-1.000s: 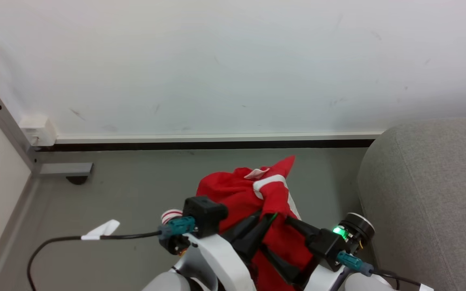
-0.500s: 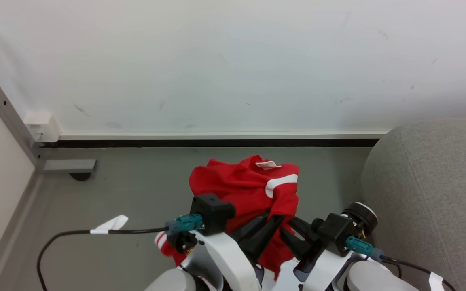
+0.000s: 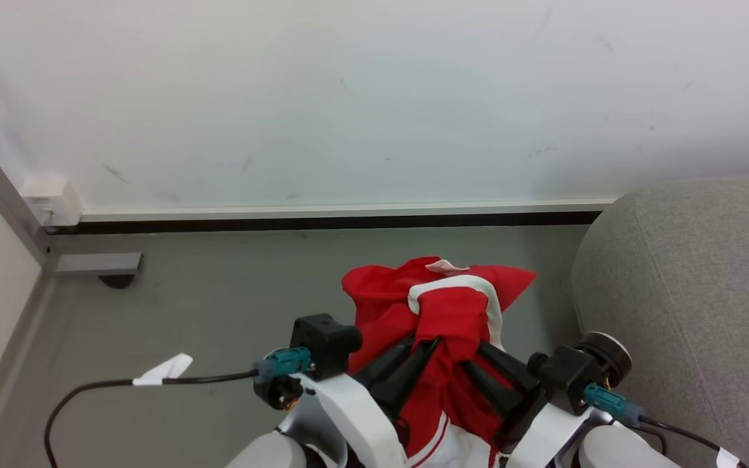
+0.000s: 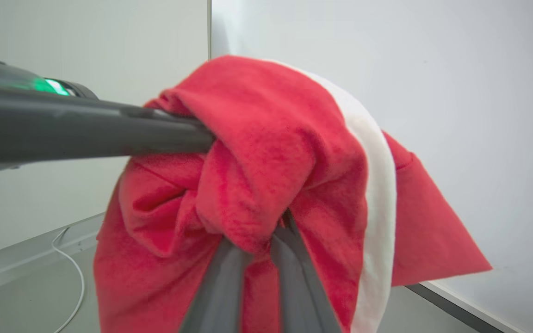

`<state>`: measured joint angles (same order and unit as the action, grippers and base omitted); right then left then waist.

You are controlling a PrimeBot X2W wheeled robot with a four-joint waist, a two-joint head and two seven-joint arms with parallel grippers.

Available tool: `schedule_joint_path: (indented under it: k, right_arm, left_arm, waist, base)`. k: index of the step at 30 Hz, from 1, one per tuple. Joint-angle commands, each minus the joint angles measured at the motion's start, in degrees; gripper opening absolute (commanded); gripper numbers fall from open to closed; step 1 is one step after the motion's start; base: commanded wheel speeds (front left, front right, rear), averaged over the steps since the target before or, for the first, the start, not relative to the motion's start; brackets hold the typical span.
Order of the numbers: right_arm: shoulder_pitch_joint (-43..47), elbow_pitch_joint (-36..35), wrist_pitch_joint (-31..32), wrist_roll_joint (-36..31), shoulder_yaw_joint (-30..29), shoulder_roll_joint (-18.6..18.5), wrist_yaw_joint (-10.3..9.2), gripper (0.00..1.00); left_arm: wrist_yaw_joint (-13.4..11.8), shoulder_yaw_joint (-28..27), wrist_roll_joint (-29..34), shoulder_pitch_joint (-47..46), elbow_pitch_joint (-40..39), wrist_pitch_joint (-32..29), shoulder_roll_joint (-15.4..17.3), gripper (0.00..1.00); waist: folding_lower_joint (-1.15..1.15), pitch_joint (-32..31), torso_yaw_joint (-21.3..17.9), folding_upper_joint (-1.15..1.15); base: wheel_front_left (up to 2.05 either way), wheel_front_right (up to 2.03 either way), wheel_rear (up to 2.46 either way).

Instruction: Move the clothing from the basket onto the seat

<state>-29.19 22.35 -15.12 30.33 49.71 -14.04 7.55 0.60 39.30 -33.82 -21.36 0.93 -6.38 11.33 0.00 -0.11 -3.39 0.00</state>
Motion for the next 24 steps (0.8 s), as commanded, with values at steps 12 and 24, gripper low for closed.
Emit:
schedule_joint_path:
  k: [12,24]
  right_arm:
    - [1.7,-0.5,-0.1,-1.5,-3.6,-1.2,-0.12,0.0]
    - [2.1,-0.9,0.0,-3.5,-7.8,-3.5,-0.12,0.0]
  left_arm:
    - [-1.3,0.1,1.9,1.2,0.6,2.3,1.3,1.0]
    - [-2.0,0.1,3.2,1.6,1.3,5.1,1.5,1.0]
  waist:
    - [0.0,0.3,0.1,0.0]
    - [0.0,0.8,-2.8,0.0]
  base:
    - [0.0,0.0,0.0]
    - [0.0,0.0,0.0]
